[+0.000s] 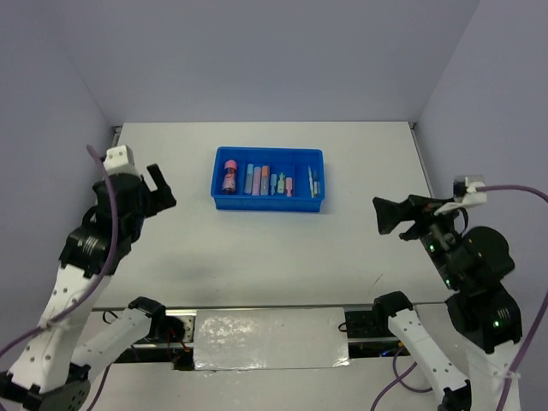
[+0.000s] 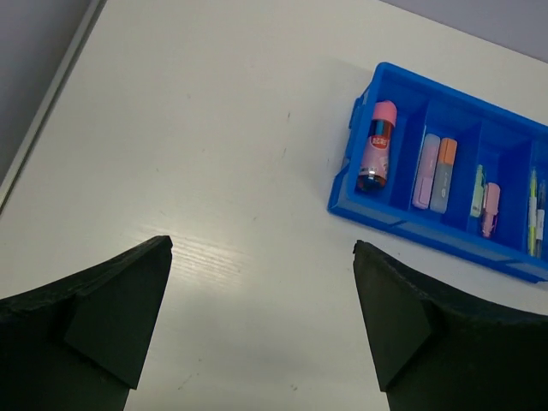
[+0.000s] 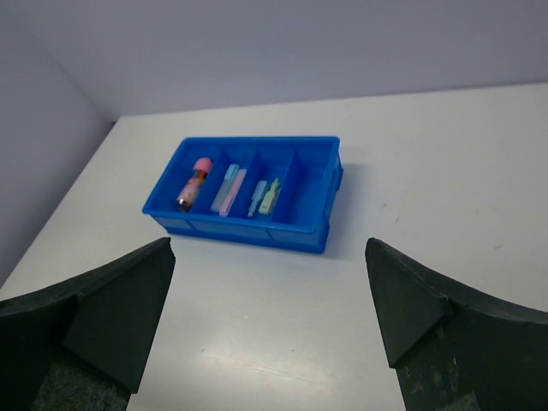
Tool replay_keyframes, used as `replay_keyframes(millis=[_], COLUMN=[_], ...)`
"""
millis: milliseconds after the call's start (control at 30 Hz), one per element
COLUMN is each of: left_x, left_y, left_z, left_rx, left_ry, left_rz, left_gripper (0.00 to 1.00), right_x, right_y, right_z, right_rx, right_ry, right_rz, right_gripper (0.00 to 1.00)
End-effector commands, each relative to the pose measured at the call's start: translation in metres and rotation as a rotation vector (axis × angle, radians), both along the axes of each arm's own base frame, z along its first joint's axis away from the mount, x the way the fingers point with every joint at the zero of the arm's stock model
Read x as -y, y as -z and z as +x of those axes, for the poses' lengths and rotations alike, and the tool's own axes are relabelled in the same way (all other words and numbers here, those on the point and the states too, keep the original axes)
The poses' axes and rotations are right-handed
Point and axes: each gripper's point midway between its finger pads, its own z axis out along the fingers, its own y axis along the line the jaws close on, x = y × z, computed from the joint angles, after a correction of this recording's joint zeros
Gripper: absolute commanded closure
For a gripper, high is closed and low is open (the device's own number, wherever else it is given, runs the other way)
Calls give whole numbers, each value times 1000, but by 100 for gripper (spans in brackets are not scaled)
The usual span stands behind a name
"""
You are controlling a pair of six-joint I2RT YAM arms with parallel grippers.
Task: Sort the stationery into containers
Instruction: Reset both arms
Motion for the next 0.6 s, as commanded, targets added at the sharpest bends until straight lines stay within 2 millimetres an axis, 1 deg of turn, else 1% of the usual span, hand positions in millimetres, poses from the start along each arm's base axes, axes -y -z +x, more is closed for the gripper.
replay_keyframes(millis=[0, 33, 100, 133, 167, 200, 267, 300, 467, 567], left_x=[-15, -24, -29, -30, -31, -28, -26, -28, -25, -26], left_y=[-8, -8, -2, 14, 11, 15, 8, 6, 11, 11], left_z=[-26, -37, -45, -47, -53, -54, -58, -58, -57, -57], left_rx=[103, 152, 189, 173, 221, 227, 248, 257, 237, 239], left_ry=[22, -11, -26, -30, -32, -12, 4, -9, 4, -2], left_rz=[55, 49, 42, 43, 12, 10, -7, -4, -4, -9], left_gripper=[1, 1, 1, 1, 1, 1, 1, 1, 1, 1], right_x=[11, 11, 14, 16, 19, 19, 18, 19, 16, 16], right_y=[11, 12, 21, 26, 30, 39, 47, 52, 56, 62], right_z=[-21, -23, -25, -25, -23, -21, -17, -15, -13, -10], right_rx=[-11, -5, -13, -27, -35, -57, -77, -93, -96, -103], right_ry=[8, 1, 15, 23, 39, 41, 43, 55, 53, 57], right_rz=[-68, -73, -87, -95, -102, -112, -119, -114, -83, -73], right_gripper=[0, 0, 0, 0, 0, 0, 0, 0, 0, 0])
